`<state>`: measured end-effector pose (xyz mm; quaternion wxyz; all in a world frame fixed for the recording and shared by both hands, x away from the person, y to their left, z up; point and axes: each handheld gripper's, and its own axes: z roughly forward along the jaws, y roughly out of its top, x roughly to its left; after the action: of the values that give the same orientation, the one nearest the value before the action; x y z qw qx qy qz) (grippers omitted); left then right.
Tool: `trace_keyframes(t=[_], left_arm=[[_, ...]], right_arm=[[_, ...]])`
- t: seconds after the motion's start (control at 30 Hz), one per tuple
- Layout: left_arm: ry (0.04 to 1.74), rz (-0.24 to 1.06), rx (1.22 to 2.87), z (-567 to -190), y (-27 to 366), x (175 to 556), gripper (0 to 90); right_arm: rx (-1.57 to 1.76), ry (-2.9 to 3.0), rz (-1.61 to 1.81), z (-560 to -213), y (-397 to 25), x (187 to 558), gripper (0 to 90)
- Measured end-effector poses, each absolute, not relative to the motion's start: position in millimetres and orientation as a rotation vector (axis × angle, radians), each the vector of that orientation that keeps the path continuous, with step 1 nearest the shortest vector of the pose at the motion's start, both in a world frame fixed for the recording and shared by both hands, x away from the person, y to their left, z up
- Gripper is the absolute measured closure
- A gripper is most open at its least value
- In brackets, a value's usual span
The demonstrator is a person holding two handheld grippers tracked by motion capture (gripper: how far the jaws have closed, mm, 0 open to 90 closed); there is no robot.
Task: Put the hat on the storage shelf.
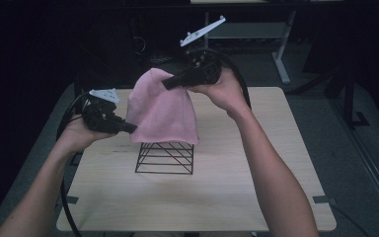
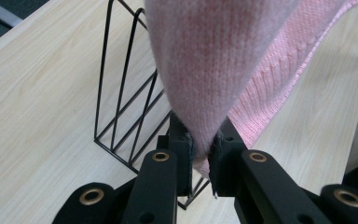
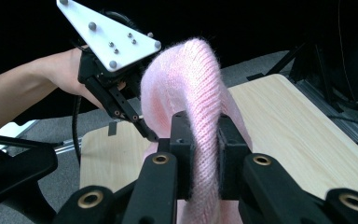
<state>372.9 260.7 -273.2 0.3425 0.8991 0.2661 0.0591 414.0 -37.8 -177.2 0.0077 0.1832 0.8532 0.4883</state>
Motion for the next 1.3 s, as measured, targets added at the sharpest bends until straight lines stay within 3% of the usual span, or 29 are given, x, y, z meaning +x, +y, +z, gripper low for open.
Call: trace_keyframes(t=[0.6,1.3], left_arm=[[0.672,0.147,2.366,-282.1,249.9,377.2,81.3],[0.688,0.163,2.394,-305.4,265.6,357.2,81.9]], right_arm=[[0.606,2.659,1.561,-195.2,-58.4,415.1,79.7],[0.52,2.744,1.605,-217.4,-34.0,400.8,78.4]])
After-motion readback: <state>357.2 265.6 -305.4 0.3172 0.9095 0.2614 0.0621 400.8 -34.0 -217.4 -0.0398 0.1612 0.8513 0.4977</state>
